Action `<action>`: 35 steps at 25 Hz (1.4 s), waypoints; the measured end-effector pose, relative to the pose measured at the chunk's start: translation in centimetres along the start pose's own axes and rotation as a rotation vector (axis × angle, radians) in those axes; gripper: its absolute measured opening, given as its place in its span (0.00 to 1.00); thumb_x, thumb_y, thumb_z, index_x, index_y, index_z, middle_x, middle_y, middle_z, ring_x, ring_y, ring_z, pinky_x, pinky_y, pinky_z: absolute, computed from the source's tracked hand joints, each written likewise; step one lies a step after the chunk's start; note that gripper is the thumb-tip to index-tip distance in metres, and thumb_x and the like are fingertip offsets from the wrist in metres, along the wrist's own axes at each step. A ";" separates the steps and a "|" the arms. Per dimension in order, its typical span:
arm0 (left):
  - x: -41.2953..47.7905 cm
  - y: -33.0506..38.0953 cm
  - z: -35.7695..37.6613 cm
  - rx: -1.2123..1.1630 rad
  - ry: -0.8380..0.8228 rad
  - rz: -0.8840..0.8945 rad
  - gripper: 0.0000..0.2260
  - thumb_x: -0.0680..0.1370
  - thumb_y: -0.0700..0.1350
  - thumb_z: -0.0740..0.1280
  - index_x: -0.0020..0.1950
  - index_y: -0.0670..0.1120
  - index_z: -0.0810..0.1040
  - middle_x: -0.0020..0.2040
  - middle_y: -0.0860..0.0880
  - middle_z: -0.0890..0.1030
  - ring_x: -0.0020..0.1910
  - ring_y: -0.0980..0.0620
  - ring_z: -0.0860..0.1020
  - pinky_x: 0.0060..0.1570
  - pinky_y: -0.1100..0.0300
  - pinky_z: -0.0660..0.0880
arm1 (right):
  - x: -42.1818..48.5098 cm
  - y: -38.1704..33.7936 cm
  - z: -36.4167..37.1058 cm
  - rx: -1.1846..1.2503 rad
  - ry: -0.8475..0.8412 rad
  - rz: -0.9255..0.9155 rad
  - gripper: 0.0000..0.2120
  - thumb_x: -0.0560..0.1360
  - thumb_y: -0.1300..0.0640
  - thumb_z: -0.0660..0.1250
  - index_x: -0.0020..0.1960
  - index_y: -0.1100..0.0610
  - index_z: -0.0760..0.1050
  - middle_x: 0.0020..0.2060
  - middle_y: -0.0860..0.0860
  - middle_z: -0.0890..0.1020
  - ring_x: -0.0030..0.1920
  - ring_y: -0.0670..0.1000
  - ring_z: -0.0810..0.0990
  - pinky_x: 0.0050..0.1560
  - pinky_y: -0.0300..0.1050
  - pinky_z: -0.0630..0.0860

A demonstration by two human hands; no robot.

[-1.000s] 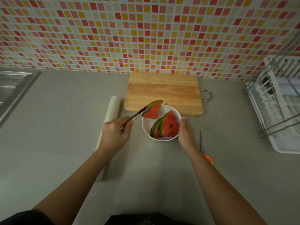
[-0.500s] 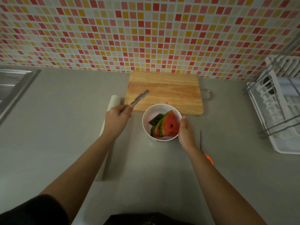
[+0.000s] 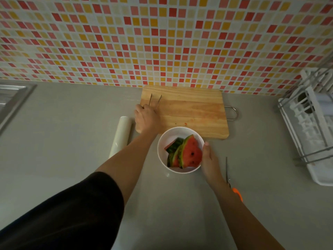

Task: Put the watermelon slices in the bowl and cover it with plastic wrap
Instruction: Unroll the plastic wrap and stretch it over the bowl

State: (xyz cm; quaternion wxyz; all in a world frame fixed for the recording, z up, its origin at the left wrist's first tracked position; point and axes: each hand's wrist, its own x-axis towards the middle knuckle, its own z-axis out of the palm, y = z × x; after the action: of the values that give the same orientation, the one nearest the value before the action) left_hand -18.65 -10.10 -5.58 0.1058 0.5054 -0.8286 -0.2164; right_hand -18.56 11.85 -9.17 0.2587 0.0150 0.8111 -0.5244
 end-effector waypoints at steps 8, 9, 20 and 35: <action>1.5 0.0 0.7 -0.011 -0.078 0.009 0.26 0.79 0.58 0.58 0.67 0.39 0.67 0.63 0.40 0.70 0.61 0.42 0.68 0.63 0.50 0.65 | -0.2 -0.4 -0.4 -0.018 -0.034 -0.073 0.22 0.78 0.39 0.44 0.53 0.46 0.74 0.41 0.39 0.77 0.43 0.36 0.74 0.38 0.32 0.68; 1.3 -0.1 0.1 -0.063 -0.061 0.020 0.28 0.78 0.60 0.59 0.69 0.39 0.65 0.63 0.40 0.69 0.61 0.42 0.68 0.63 0.50 0.65 | -0.3 -0.6 -0.5 -0.038 -0.039 -0.096 0.21 0.79 0.40 0.44 0.52 0.46 0.74 0.41 0.40 0.77 0.43 0.36 0.74 0.37 0.30 0.68; -9.8 -4.5 -5.8 -0.794 -0.740 -0.201 0.22 0.80 0.64 0.46 0.60 0.55 0.73 0.53 0.50 0.79 0.50 0.48 0.79 0.44 0.54 0.76 | -2.8 -2.5 -0.3 0.392 -0.200 -0.034 0.28 0.75 0.35 0.39 0.55 0.44 0.75 0.56 0.45 0.79 0.61 0.47 0.74 0.66 0.49 0.68; -16.4 -7.1 -6.4 -0.848 -0.632 -0.240 0.20 0.79 0.61 0.51 0.54 0.53 0.79 0.50 0.47 0.83 0.48 0.45 0.82 0.42 0.54 0.79 | -7.6 -1.5 -2.2 0.403 -0.341 -0.059 0.35 0.72 0.33 0.38 0.60 0.49 0.74 0.56 0.50 0.81 0.57 0.46 0.78 0.55 0.44 0.76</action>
State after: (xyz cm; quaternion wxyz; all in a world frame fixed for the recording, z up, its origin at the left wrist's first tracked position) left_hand -2.84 -0.02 -2.54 0.0207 0.4198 -0.5965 -0.6838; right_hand -13.31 14.97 -3.89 0.3681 -0.0461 0.6349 -0.6777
